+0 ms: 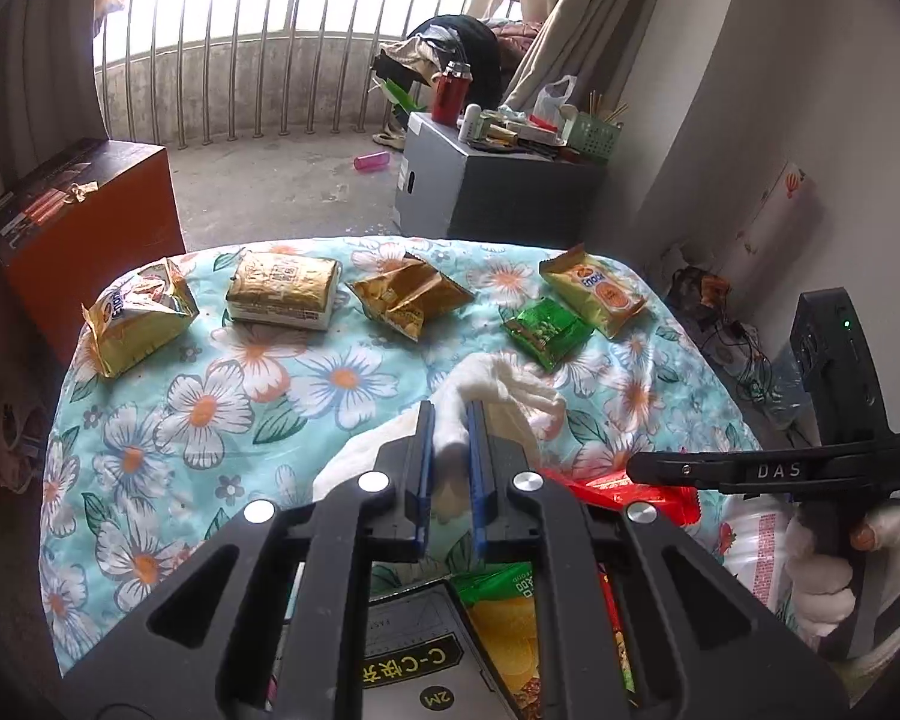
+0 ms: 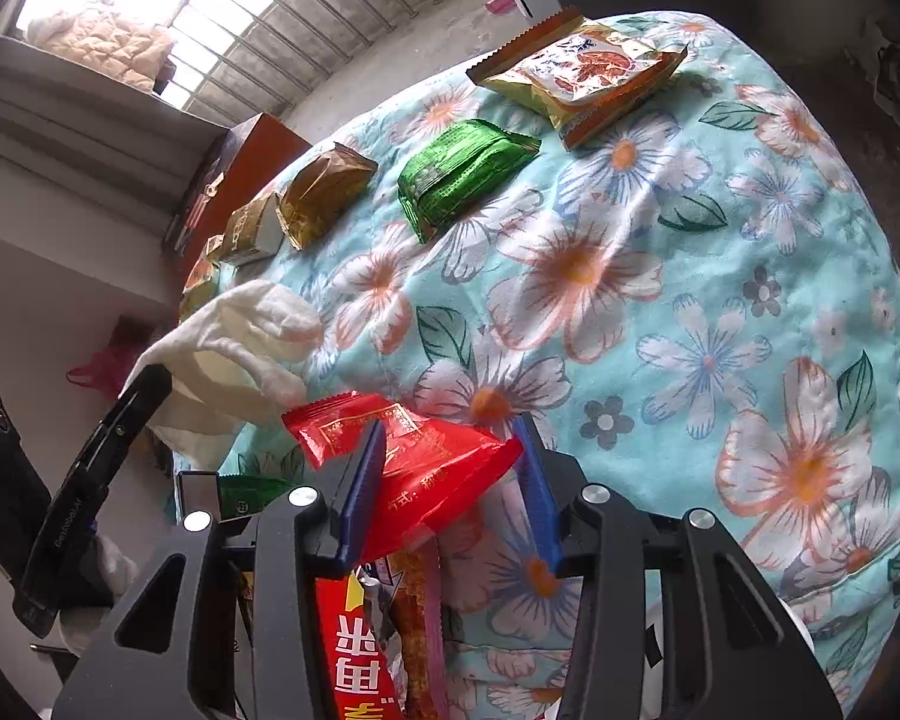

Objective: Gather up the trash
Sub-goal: 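Carry the tissue and red packet over the blue wastebasket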

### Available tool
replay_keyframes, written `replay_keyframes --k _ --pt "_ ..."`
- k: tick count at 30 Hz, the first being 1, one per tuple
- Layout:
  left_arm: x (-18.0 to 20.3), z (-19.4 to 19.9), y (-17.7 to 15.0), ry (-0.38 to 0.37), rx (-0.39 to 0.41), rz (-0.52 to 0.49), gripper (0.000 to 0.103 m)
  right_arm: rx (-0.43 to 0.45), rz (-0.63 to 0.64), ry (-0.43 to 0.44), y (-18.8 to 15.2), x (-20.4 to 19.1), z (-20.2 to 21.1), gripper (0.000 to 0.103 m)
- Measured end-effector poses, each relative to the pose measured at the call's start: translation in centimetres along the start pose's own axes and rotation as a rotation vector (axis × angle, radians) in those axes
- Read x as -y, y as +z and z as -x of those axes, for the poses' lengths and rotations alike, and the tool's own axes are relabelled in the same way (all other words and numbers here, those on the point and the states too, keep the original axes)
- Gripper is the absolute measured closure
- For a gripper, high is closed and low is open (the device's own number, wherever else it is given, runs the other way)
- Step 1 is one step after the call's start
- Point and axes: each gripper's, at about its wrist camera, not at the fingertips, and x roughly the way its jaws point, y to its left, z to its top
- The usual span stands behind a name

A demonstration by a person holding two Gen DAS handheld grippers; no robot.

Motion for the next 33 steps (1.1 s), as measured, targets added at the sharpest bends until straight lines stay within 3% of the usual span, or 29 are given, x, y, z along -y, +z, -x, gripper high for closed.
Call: replay_keyframes --k 3,8,20,33 --pt "-0.2 0.8 0.3 -0.004 0.035 0.014 0.094 0.011 -0.009 0.004 0.0 0.3 0.0 0.081" --pt "-0.4 1.9 0.6 -0.012 0.073 0.031 0.095 0.053 -0.013 0.033 0.0 0.8 1.1 0.088" --pt "0.7 4.7 1.9 -0.068 0.154 0.033 0.095 0.199 -0.029 0.107 0.4 1.5 7.3 0.090" --pt "6.2 8.8 3.5 -0.205 0.218 -0.032 0.095 0.404 -0.082 0.127 -2.5 5.1 17.8 0.090"
